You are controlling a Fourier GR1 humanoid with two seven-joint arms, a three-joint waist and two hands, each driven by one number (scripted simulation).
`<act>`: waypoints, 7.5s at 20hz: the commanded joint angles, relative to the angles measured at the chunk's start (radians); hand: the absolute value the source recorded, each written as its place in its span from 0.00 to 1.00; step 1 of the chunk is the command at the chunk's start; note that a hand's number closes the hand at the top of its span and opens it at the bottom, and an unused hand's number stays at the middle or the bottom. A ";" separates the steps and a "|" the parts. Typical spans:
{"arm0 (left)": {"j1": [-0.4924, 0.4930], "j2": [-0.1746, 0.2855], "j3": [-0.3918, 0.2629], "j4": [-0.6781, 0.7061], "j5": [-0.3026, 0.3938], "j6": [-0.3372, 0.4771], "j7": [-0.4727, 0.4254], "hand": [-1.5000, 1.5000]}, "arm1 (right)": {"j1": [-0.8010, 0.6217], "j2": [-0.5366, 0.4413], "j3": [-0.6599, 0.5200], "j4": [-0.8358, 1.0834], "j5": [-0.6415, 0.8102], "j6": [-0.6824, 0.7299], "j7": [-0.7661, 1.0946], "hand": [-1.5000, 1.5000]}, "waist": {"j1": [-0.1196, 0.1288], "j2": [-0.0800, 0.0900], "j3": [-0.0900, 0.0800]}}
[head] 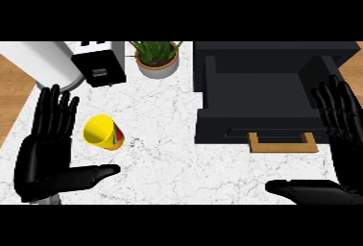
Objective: Pick up the cup, place it into the drawer and close the drawer
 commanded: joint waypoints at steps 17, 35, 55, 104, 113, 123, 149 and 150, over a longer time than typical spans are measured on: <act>-0.026 0.073 0.224 0.616 -0.014 -0.033 -0.349 0.00 | -0.018 -0.014 -0.059 0.077 -0.013 0.051 -0.070 0.00 | -0.004 0.001 0.000; -0.256 0.176 0.333 1.270 0.034 -0.163 -0.796 0.00 | -0.095 -0.020 -0.100 0.197 -0.029 0.093 -0.108 0.00 | -0.002 0.001 0.000; -0.505 0.264 0.392 1.740 0.014 -0.233 -1.030 0.00 | -0.082 0.023 -0.057 0.182 0.024 0.067 -0.113 0.00 | -0.017 0.008 -0.002; -0.622 0.101 0.239 1.204 0.039 -0.417 -0.875 1.00 | -0.030 -0.008 -0.121 0.086 -0.045 0.090 -0.012 0.00 | 0.011 -0.011 0.002; -0.702 0.003 0.117 0.921 0.005 -0.234 -0.601 1.00 | -0.061 -0.041 -0.162 0.170 -0.068 0.127 -0.074 0.00 | 0.001 -0.003 0.001; -0.994 -0.010 -0.023 0.881 0.000 0.025 -0.282 1.00 | -0.080 -0.056 -0.183 0.223 -0.074 0.141 -0.105 0.00 | -0.009 0.000 0.001; -1.297 -0.011 -0.412 1.480 0.376 0.287 -0.369 1.00 | -0.072 -0.023 -0.138 0.180 -0.073 0.154 -0.108 0.00 | -0.062 0.012 0.001; -1.297 -0.011 -0.454 1.473 0.392 0.301 -0.328 1.00 | -0.069 -0.046 -0.142 0.121 -0.098 0.170 -0.047 0.00 | -0.077 0.011 0.001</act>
